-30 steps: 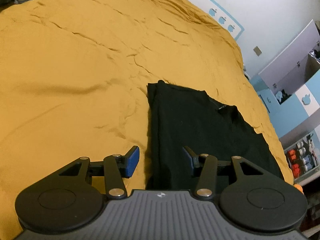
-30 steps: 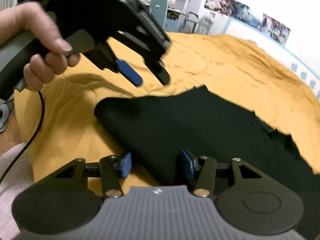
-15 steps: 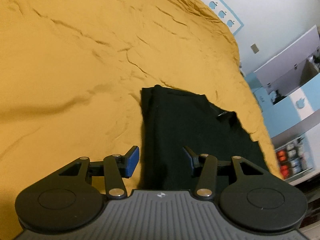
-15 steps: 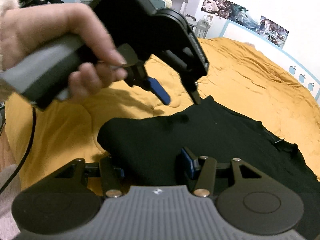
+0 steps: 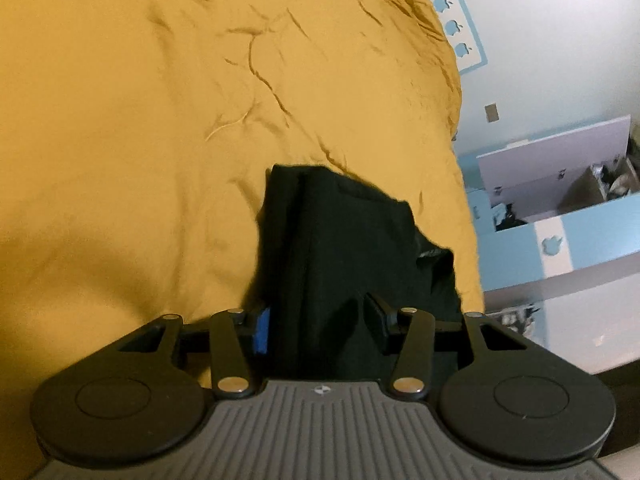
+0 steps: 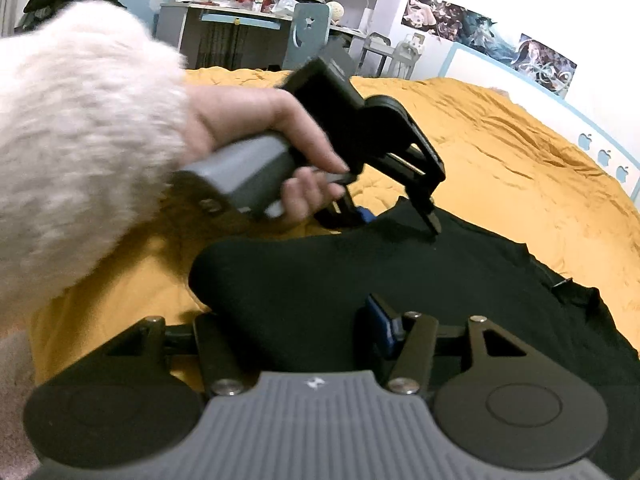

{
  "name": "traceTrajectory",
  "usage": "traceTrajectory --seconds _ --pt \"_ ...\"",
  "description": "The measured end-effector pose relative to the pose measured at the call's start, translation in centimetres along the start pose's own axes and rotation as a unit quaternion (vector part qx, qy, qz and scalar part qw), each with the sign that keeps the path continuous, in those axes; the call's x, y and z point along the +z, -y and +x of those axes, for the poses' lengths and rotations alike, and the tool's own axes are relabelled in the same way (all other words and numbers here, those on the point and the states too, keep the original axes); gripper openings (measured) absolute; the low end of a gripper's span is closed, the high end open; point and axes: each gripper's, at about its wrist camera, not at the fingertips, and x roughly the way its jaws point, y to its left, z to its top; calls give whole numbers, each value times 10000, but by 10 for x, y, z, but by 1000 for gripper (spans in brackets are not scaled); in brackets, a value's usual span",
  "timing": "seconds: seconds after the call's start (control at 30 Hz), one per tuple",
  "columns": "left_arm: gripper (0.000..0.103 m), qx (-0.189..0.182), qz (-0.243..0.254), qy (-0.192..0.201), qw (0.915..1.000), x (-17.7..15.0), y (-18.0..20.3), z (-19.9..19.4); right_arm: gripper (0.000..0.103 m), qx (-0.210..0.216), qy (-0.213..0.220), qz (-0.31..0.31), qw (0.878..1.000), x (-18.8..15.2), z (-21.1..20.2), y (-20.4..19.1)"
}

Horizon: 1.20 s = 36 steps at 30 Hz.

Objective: Fold small clothes

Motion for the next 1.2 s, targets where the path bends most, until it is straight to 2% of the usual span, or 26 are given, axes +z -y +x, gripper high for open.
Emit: traceTrajectory --seconds 0.2,0.3,0.47,0.5,0.53,0.57,0.63,0.67,0.73,0.83,1.07,1.2 --pt "56 -101 -155 -239 9995 24 0 25 54 9 57 -30 10000 1 2 3" --pt "56 -142 -43 -341 9993 30 -1 33 55 -34 77 -133 9999 2 3 0" --pt "55 -390 -215 -217 9988 30 -11 31 55 -39 133 -193 9997 3 6 0" --pt "52 -373 -192 -195 9989 29 -11 31 53 -37 141 -202 9997 2 6 0" --pt "49 -324 -129 -173 9992 27 -10 30 41 -8 133 -235 9996 2 7 0" --pt "47 -270 -71 -165 9995 27 -9 29 23 69 128 -247 9996 3 7 1" --pt "37 -226 -67 -136 9996 28 -7 28 12 26 84 -288 9995 1 6 -4" --pt "35 -248 -117 -113 9996 28 -6 27 6 -55 80 -350 9993 2 6 -5" --pt "26 -221 -165 -34 9996 26 -4 24 3 -90 94 -299 9995 4 6 -1" --pt "21 -238 -332 117 9991 22 2 18 0 20 114 140 9998 9 1 13" --pt "19 37 -440 253 9987 21 44 9 0 172 279 769 9965 19 -22 49" --pt "19 327 -211 321 9987 19 83 7 0 140 424 1261 9910 17 -43 75"
